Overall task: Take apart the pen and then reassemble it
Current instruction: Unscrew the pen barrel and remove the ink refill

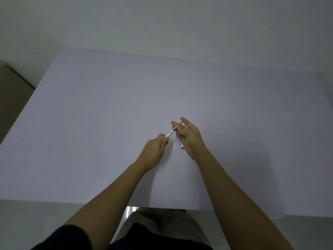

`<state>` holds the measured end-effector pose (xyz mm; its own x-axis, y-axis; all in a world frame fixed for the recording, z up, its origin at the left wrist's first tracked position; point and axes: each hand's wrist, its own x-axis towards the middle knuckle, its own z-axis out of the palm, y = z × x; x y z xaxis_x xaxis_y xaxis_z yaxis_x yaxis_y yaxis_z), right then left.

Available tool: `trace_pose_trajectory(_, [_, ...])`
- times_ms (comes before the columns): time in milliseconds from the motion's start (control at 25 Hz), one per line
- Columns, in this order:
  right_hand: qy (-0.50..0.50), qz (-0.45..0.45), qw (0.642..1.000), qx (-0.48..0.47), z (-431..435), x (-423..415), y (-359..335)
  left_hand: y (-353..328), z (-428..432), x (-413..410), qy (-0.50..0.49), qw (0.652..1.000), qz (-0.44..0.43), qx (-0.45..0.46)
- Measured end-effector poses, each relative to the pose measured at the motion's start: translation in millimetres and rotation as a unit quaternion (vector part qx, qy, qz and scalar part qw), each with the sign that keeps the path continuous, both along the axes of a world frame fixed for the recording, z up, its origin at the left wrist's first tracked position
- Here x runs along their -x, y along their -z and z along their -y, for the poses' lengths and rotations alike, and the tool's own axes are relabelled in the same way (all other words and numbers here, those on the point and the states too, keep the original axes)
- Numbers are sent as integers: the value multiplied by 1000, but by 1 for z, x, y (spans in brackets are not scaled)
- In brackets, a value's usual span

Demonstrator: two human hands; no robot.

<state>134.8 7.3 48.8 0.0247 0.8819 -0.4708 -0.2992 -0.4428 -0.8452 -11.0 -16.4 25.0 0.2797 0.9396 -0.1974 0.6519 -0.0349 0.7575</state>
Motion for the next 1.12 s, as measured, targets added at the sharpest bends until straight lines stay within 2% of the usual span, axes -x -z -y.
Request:
trace_pose_trajectory(120, [1, 49, 999, 9, -1, -1, 3, -1, 1, -1, 9, 1000, -3, 1])
trace_pose_trajectory(280, [2, -37, 999, -9, -1, -1, 1, -1, 0, -4, 2, 1000, -3, 1])
trace_pose_trajectory(320, [-5, -32, 999, -10, -2, -2, 1, -1, -1, -5, 0, 1000, -3, 0])
trace_pose_trajectory(480, [-3, 104, 995, 5, -1, -3, 6, -3, -1, -5, 4, 1000, 2, -3])
trace_pose_trajectory(640, [-16, 57, 998, -4, -3, -6, 6, -4, -2, -7, -2, 1000, 5, -4])
trace_pose_trajectory(800, [-19, 127, 992, -18, -5, -4, 2, -6, -1, -7, 1, 1000, 12, -3])
trace_pose_trajectory(960, [-36, 56, 998, -15, -5, -5, 1, -7, -1, -8, -12, 1000, 17, -4])
trace_pose_trajectory(1120, [-18, 133, 991, -5, -4, -3, -1, -8, -2, -8, -9, 1000, 22, -6])
